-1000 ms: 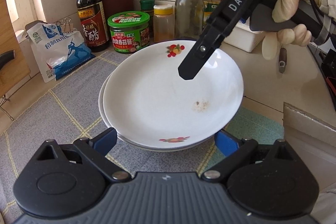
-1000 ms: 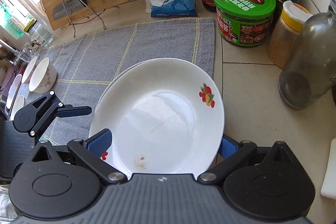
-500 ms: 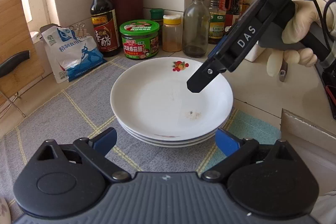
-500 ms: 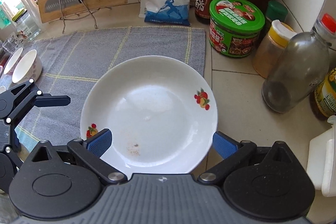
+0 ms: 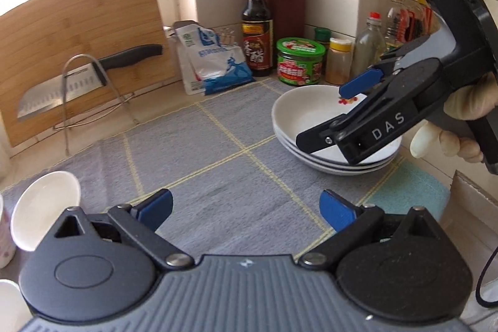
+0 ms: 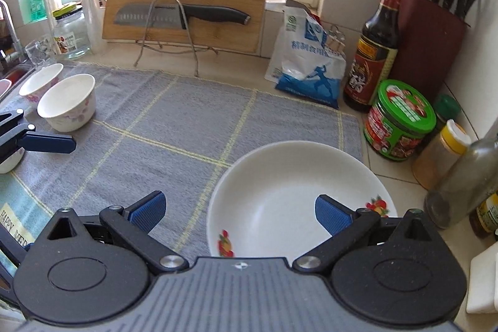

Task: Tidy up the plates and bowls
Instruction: 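Move the right gripper to a plain white bowl and grasp its rim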

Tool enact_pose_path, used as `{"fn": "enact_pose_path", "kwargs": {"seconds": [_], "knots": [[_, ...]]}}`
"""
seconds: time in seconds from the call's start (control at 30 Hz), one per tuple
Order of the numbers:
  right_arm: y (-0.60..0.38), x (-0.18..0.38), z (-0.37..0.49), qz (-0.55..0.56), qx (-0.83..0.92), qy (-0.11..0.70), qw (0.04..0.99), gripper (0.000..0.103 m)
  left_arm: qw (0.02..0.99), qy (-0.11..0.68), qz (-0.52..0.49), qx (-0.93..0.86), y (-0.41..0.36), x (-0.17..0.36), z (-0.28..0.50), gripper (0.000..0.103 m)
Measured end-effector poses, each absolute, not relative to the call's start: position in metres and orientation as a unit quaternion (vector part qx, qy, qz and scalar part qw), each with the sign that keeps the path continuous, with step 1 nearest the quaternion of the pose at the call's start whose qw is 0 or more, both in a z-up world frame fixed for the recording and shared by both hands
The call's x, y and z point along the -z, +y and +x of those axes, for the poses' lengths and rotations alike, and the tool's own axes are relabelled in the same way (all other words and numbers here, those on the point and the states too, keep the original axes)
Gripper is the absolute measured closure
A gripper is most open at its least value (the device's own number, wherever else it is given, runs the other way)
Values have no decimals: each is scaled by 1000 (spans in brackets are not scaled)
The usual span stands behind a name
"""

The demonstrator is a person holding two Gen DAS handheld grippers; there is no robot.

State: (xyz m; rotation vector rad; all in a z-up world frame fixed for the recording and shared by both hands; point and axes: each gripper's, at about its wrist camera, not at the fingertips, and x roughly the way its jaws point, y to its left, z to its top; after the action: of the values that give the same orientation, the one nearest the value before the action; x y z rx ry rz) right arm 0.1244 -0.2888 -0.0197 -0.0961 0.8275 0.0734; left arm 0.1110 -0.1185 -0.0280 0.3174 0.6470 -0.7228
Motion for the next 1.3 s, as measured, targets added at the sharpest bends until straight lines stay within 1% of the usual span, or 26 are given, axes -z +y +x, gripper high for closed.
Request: {"fn": "enact_pose_path", "kwargs": {"seconds": [0.1, 0.3, 0.6, 0.93, 1.1, 1.2, 1.27, 1.3], "knots": [[-261, 16, 129, -70, -59, 382, 920, 0, 885, 313, 145, 314, -95, 27, 104, 3], [-203, 5, 143, -112, -134, 368, 913, 0, 906, 322, 124, 246, -44, 23, 91, 3], [-123, 1, 160, -119, -250, 357, 892, 0, 927, 327, 104, 151, 28, 27, 73, 3], [-51, 7, 179, -119, -363, 349, 856, 0, 927, 346, 103, 96, 76, 62, 74, 3], [-29, 22, 197, -114, -387, 369, 838, 0, 926, 348, 109, 100, 82, 71, 85, 4], [-21, 32, 210, -111, -391, 387, 828, 4, 925, 347, 107, 108, 83, 73, 88, 6], [-18, 37, 217, -107, -393, 402, 820, 14, 925, 345, 111, 113, 82, 73, 89, 9], [-16, 39, 220, -106, -393, 408, 817, 17, 925, 345, 112, 115, 82, 74, 90, 10]]}}
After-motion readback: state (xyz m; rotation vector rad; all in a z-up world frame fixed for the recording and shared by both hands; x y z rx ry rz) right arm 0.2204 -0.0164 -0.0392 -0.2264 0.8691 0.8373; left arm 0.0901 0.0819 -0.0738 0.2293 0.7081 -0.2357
